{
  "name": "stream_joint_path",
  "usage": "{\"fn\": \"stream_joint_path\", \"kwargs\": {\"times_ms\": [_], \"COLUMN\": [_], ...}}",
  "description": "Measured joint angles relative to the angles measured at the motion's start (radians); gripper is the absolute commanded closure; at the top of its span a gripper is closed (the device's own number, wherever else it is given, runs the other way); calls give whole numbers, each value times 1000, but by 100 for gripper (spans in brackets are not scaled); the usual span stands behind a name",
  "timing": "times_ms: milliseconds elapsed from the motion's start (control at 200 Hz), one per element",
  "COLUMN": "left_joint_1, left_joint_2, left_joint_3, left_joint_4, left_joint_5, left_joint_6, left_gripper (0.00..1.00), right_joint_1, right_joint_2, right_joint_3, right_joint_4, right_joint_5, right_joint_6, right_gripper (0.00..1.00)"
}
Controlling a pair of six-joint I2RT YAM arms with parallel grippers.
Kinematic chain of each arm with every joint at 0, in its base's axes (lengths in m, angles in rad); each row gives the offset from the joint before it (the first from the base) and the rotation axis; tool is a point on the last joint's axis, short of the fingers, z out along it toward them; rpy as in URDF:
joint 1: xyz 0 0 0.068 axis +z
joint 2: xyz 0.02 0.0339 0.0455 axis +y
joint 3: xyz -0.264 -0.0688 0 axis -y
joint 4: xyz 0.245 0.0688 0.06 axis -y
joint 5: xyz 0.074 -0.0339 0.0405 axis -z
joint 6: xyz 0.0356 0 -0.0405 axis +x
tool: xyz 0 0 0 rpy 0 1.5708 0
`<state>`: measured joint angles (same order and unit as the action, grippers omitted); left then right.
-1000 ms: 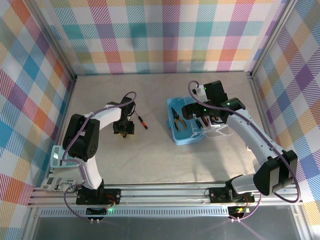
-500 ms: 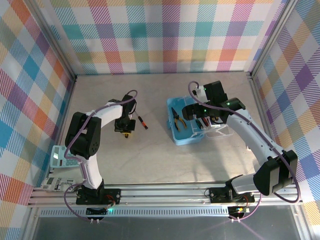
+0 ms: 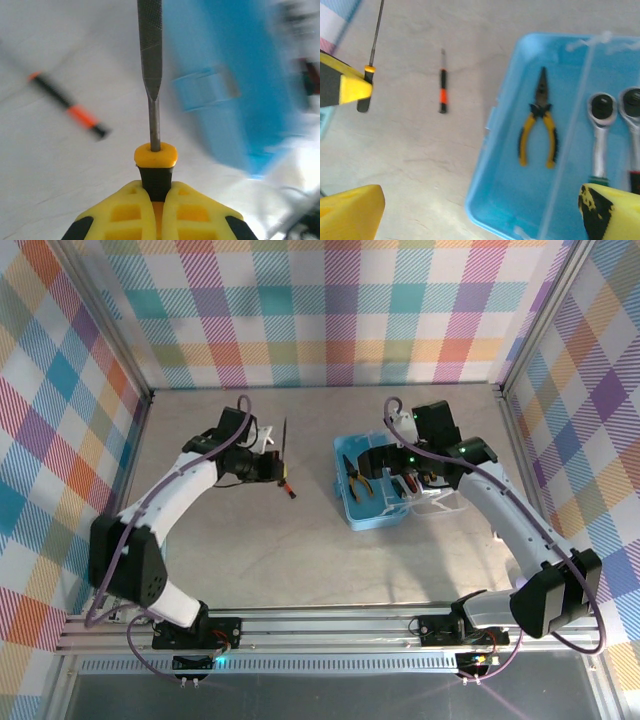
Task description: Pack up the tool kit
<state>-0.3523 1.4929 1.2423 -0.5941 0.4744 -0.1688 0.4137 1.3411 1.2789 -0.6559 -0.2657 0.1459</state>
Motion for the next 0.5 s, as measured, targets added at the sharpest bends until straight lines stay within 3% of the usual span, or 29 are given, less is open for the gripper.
{"fn": "stream_joint_path", "kwargs": {"times_ms": [225,500], "left_joint_1": [-129,-212], "left_joint_2": [-37,3], "left_joint_3": [0,-1], "left_joint_4": [199,362], "left_joint_5": [203,262], "left_joint_6": [-100,-183], "left_gripper": [100,100], "right_joint_1": [14,61], "right_joint_2": [12,89], "right_joint_3": [11,53], "right_joint_4": [151,215], "right_joint_5": [-119,-91], "right_joint_6": [148,232], "right_gripper": [1,31]}}
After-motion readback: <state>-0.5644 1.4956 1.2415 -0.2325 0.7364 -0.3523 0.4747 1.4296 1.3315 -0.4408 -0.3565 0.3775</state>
